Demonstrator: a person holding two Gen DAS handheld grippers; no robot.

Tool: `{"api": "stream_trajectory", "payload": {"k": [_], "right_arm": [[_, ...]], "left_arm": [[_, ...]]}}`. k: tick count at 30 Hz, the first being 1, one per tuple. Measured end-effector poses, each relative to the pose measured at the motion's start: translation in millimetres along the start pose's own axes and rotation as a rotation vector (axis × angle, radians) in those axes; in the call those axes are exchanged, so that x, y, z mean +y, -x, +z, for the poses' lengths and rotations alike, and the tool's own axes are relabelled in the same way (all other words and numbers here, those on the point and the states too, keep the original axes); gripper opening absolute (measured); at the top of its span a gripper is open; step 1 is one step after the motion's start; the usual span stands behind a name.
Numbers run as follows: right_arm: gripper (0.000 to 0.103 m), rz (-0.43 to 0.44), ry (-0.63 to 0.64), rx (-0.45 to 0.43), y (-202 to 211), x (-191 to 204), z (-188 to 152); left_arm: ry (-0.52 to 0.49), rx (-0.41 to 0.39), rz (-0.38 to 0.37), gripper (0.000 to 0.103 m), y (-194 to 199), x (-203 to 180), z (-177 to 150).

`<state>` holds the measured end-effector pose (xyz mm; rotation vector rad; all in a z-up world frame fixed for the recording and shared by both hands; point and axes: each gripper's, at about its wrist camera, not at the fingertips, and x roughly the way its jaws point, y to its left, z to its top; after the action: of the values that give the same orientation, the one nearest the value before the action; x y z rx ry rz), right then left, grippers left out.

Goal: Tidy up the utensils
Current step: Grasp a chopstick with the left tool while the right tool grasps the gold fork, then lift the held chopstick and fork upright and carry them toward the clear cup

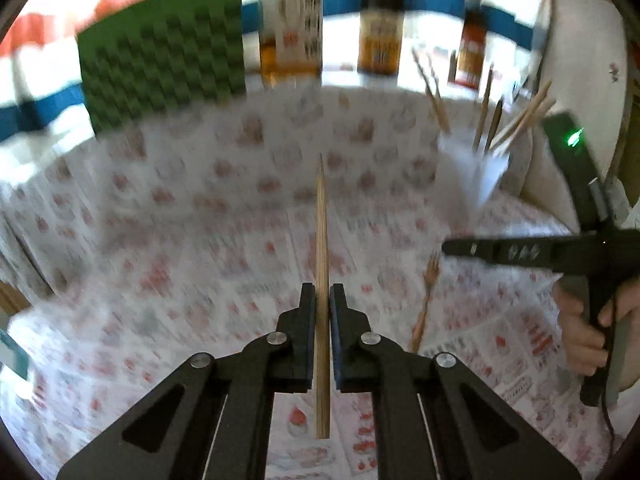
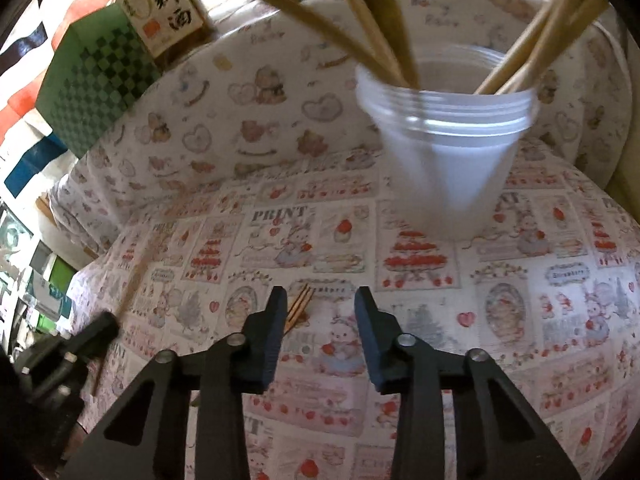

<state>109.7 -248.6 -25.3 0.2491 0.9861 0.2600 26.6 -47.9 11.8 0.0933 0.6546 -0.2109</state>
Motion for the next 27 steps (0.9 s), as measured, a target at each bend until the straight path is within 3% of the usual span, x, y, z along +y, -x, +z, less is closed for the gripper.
{"api": "stream_trajectory", "payload": {"k": [4,15,18,19,24,27], "right_arm": [[0.034,-0.012,0.015,-0.003,-2,5,0],[0.031,-0.029,0.002,0.061,-31,17,10],[0.012,0.007,-0.007,0.065,-33,15,9],[0.011,0.019,-0.019,0.065,-33,14,8],[0.006,-0.031,0.024,-0.030,-20,17,5],[0.004,-0.002,0.025,-0.093,-1,16,7]], "left_arm": [[0.029,-0.075,-0.010,0.006,17,7,8],[0.110,-0.074,0.000,0.006,15,32,9],[0.105,-0.076,-0.039,0.006,19,32,10],[0.103,-0.075,-0.039,0.006,18,31,10],[0.089,-0.077,-0.029,0.006,18,28,9],[0.085,-0.083,-0.024,0.006,19,27,9]]}}
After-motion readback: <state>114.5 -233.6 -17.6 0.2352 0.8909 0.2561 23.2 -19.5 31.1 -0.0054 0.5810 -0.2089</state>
